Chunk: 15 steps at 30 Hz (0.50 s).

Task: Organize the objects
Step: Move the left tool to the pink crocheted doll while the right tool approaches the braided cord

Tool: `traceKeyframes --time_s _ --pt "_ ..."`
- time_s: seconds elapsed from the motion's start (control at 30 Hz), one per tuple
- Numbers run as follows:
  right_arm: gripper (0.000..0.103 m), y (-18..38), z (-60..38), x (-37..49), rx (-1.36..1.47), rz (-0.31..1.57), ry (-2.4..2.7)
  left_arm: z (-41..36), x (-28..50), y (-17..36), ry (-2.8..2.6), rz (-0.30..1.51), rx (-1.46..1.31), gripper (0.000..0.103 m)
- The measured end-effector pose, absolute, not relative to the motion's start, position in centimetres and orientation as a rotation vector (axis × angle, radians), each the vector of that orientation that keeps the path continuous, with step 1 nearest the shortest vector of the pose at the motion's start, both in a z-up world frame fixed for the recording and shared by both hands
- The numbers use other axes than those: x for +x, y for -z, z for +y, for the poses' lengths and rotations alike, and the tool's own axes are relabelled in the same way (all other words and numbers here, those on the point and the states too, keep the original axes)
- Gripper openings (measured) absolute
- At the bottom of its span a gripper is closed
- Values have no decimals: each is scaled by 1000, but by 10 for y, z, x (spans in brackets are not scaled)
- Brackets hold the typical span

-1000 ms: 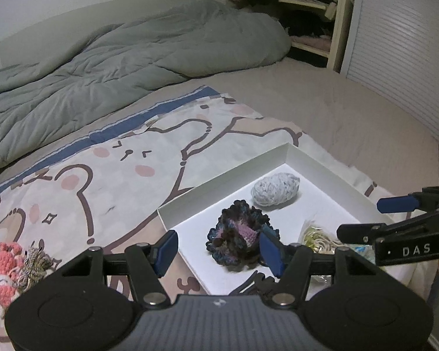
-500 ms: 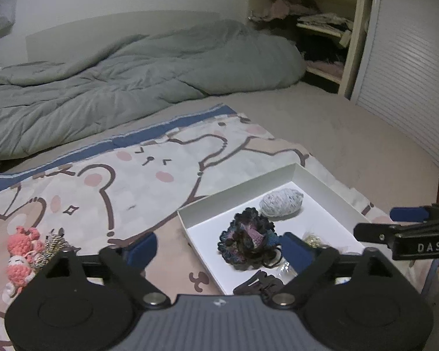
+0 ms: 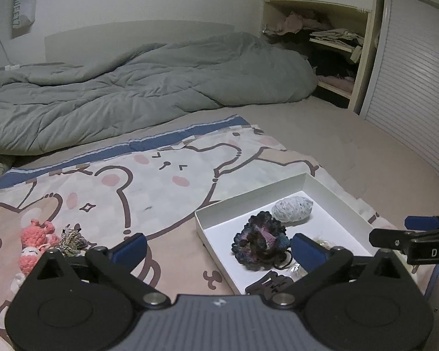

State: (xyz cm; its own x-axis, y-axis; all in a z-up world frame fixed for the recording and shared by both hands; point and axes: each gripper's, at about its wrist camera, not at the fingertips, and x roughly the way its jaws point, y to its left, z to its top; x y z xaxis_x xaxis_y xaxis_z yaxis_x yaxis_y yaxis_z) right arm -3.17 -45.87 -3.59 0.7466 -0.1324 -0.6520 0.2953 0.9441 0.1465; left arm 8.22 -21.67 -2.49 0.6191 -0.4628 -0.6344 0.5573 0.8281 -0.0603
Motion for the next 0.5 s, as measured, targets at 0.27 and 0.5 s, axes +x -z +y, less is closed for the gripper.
traceKeyframes --time_s 0.27,0.5 --pt "103 33 -456 -29 247 682 241 -210 83 25 588 682 144 103" --pt "103 34 -450 -24 244 685 231 -196 89 26 572 680 131 103"
